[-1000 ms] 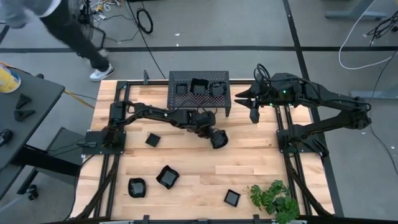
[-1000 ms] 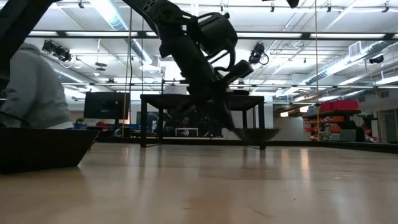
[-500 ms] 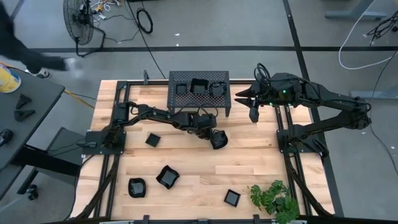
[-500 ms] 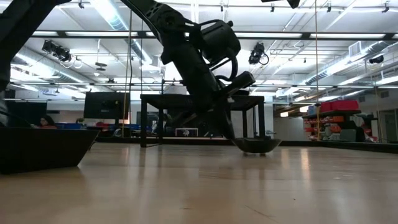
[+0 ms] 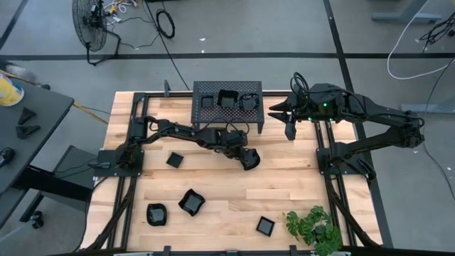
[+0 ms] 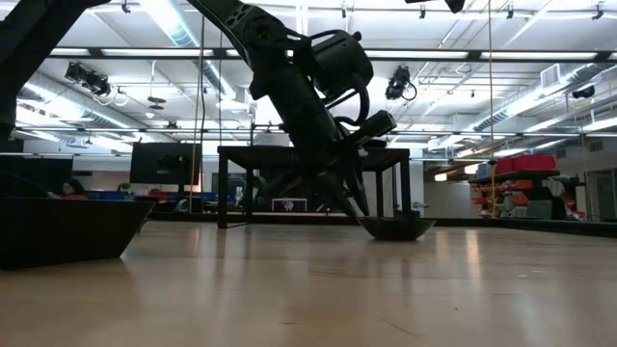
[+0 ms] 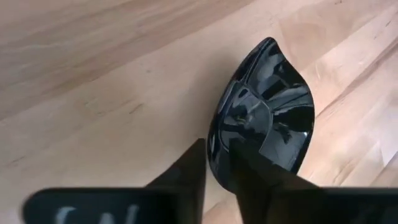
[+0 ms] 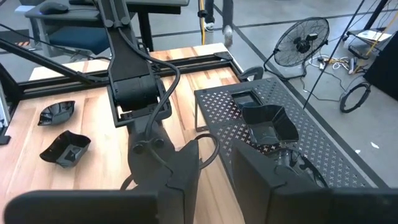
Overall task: Pick & Place Mini shaped plates
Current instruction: Stack the leaf shaped plate on top of the other leaf shaped plate on the shelf
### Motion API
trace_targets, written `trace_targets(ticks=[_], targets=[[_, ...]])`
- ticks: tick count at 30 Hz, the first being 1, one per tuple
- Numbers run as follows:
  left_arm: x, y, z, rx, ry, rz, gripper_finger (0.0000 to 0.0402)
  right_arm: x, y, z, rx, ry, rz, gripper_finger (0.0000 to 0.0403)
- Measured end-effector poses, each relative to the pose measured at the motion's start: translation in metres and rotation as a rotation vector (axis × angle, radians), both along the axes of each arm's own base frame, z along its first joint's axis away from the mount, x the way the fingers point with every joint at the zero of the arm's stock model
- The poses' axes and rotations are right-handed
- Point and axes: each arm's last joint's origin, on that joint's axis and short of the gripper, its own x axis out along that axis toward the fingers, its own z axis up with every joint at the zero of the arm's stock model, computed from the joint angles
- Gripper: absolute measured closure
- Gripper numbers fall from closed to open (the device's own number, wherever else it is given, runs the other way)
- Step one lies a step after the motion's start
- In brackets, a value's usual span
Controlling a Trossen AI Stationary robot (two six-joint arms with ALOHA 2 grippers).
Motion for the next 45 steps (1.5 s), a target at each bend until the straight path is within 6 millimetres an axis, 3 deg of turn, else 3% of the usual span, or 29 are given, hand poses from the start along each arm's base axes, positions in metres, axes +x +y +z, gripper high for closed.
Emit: trace_targets(ticks=[5,11,19,24,29,33,36,45], targets=[[-0.001,-0.001,0.005,-0.051,-0.009,-0.012,0.0266,0.0,0.0,-0.001,0.03,0.003,-0.014,0.0305],[-0.008,-0.01,0.038,0.003,-0.067,-0.08,0.022,-0.004,0.002,-0.009,0.135,0.066,-0.06,0.0305],[-0.039,-0.019,0.098,0.235,-0.074,-0.183,0.0212,-0.007,0.007,-0.021,0.247,0.183,-0.109,0.0305],[-0.07,-0.016,0.142,0.346,-0.077,-0.184,0.0211,-0.004,0.013,-0.029,0.31,0.25,-0.132,0.0305],[-0.106,-0.014,0.193,0.467,-0.184,-0.16,0.0215,0.0,0.026,-0.035,0.354,0.269,-0.109,0.0305],[-0.135,-0.014,0.227,0.563,-0.273,-0.175,0.0222,0.008,0.038,-0.057,0.409,0.268,-0.099,0.0305],[-0.156,-0.014,0.246,0.608,-0.326,-0.173,0.0224,0.016,0.045,-0.085,0.497,0.259,-0.132,0.0305],[-0.201,-0.015,0.278,0.749,-0.391,-0.179,0.0225,0.029,0.054,-0.165,0.777,0.06,-0.216,0.0305]])
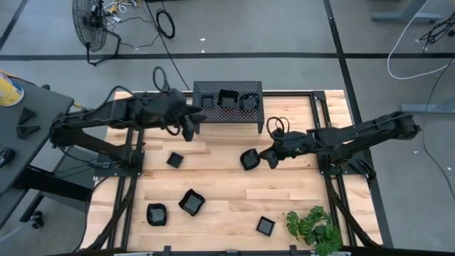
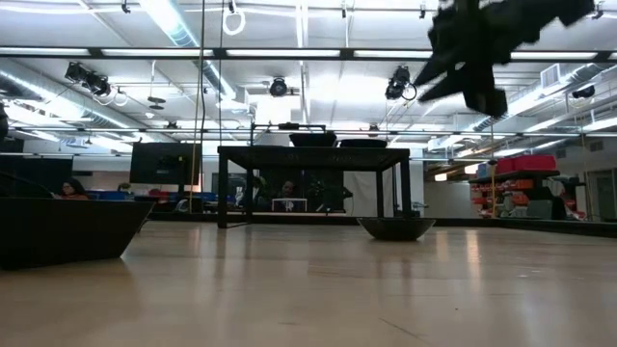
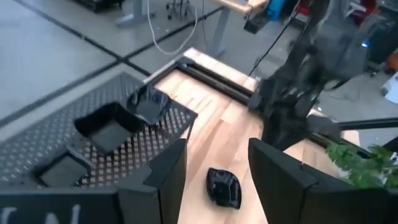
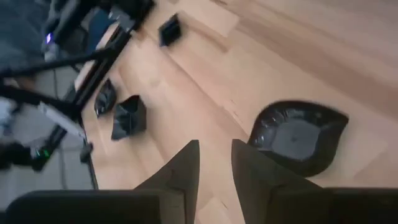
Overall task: Pick & Place Mini shaped plates
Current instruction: Stack the leaf shaped plate on top of the other leaf shaped plate on the shelf
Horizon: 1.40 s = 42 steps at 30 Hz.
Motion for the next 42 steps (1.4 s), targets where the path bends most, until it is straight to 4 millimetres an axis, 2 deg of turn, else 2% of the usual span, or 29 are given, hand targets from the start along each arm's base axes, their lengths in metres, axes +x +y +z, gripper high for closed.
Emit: trace_targets(ticks=[5,7,12,15,18,22,29,33,42], targets=[[-0.011,0.001,0.006,0.044,-0.005,0.005,0.0225,-0.011,-0.002,-0.035,0.116,0.077,-0.129,0.0305],[-0.013,0.001,0.006,0.048,-0.001,0.015,0.0225,-0.015,-0.003,-0.043,0.161,0.1,-0.172,0.0305],[-0.014,0.001,0.004,0.052,0.024,0.023,0.0225,-0.01,-0.002,-0.041,0.2,0.097,-0.172,0.0305],[-0.014,0.001,0.004,0.057,0.024,0.032,0.0225,0.002,0.0,-0.033,0.209,0.085,-0.159,0.0305],[-0.015,0.002,0.004,0.064,0.026,0.047,0.0225,0.014,0.001,-0.033,0.202,0.146,-0.179,0.0305],[-0.015,0.002,0.004,0.066,0.026,0.055,0.0225,0.023,-0.005,-0.046,0.228,0.276,-0.293,0.0305],[-0.015,0.002,0.004,0.065,0.025,0.055,0.0225,0.032,-0.016,-0.068,0.275,0.364,-0.395,0.0302],[-0.015,0.002,0.004,0.064,0.025,0.055,0.0225,0.035,-0.018,-0.076,0.273,0.403,-0.353,0.0279],[-0.015,0.002,0.004,0.049,0.017,0.063,0.0225,0.04,-0.018,-0.091,0.267,0.453,-0.36,0.0192]])
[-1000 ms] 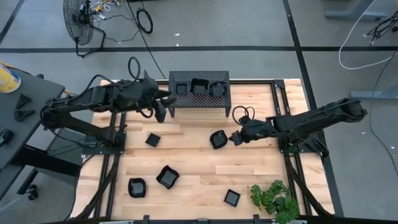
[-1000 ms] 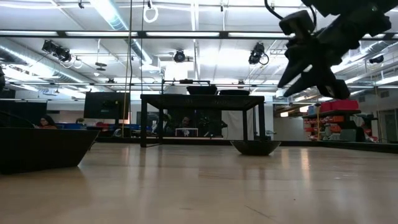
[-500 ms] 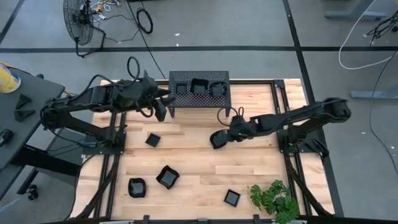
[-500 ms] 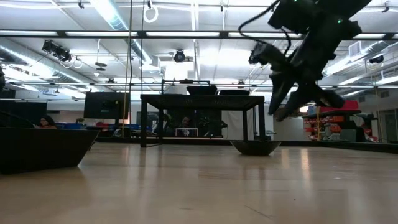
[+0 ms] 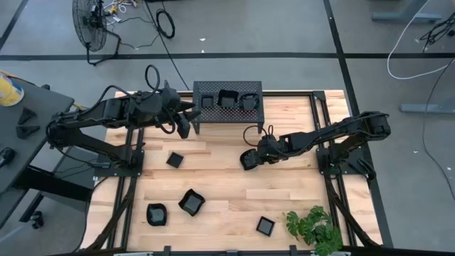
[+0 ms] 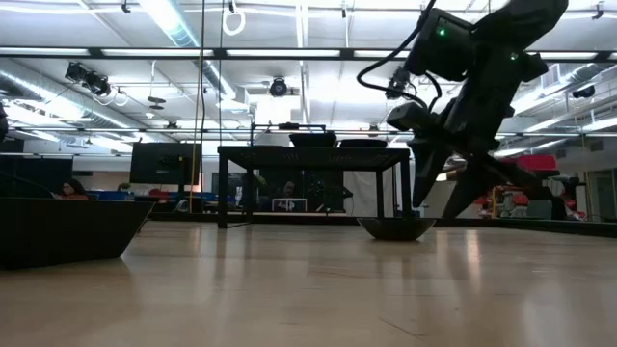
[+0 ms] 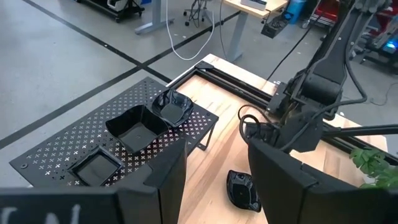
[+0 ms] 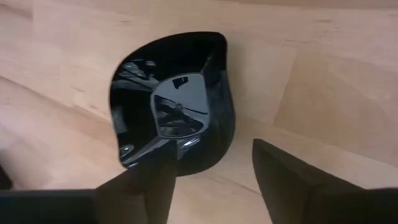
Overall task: Pick & Place Mini shaped plates
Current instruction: Stack the leaf shaped plate on top of the other leaf shaped plate on the shelf
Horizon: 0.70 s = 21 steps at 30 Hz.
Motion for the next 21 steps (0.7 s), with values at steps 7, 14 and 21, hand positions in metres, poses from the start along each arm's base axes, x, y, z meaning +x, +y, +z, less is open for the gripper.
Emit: trace_targets(ticks=[7,14,21], targets=[[0.0,0.0,0.0,0.0,0.0,0.0,0.0225,0.004,0.0,-0.011,0.011,0.022,-0.05,0.018],[0.0,0.0,0.0,-0.004,-0.002,0.002,0.0225,0.01,-0.001,-0.016,0.02,-0.001,-0.08,0.0211],[0.0,0.0,0.0,-0.007,-0.004,0.003,0.0225,0.012,-0.001,-0.021,0.026,-0.003,-0.085,0.0263]])
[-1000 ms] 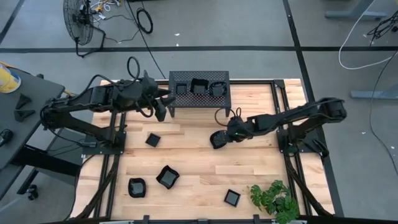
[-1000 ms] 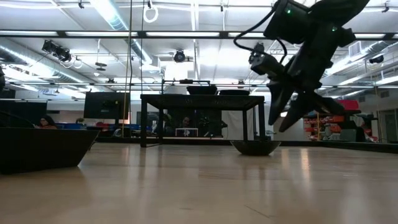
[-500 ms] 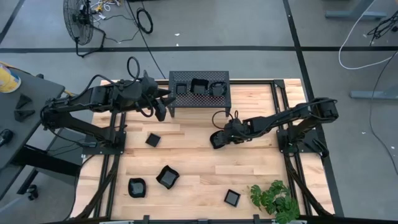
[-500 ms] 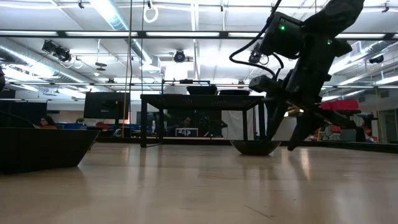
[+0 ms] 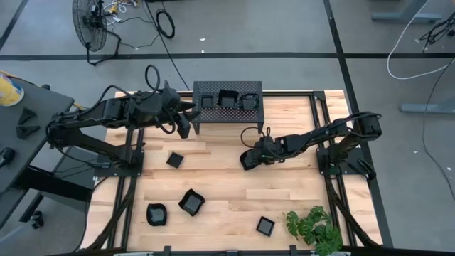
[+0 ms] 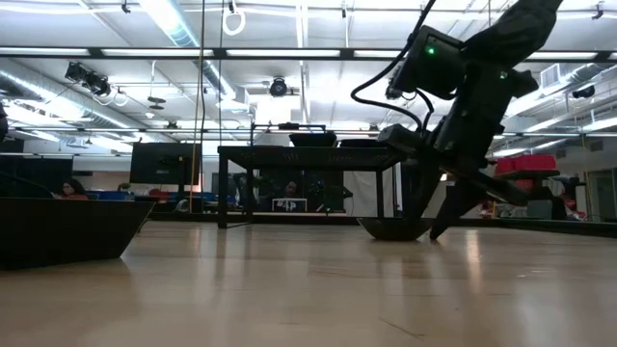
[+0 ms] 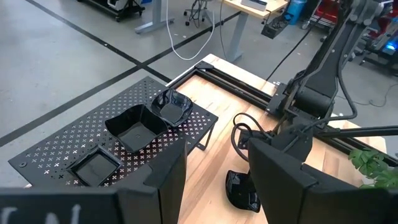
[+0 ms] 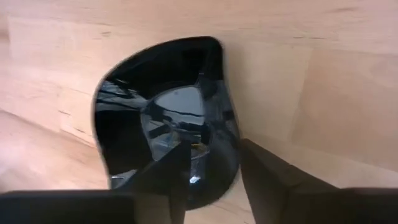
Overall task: Pick & Place Mini shaped plates
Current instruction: Stack the leaf shaped plate on top of the other leaf shaped plate on the shelf
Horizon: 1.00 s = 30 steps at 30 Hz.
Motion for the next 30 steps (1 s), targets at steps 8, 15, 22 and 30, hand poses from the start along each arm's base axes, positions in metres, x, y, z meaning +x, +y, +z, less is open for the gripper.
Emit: trace_targets(ticks=[8,15,22,30], targets=[[0.0,0.0,0.0,0.0,0.0,0.0,0.0225,0.0,0.0002,-0.0002,0.014,0.0,-0.014,0.0321],[0.0,0.0,0.0,0.0,0.0,0.0,0.0225,-0.0008,0.0002,-0.0005,0.014,0.009,-0.014,0.0361],[0.0,0.0,0.0,0.0,0.0,0.0,0.0225,-0.0007,0.0001,-0.0001,0.013,0.006,-0.014,0.0388],[-0.0002,0.0007,0.0004,0.01,-0.003,0.023,0.0225,0.0013,0.0005,0.003,0.022,-0.027,-0.005,0.0395]])
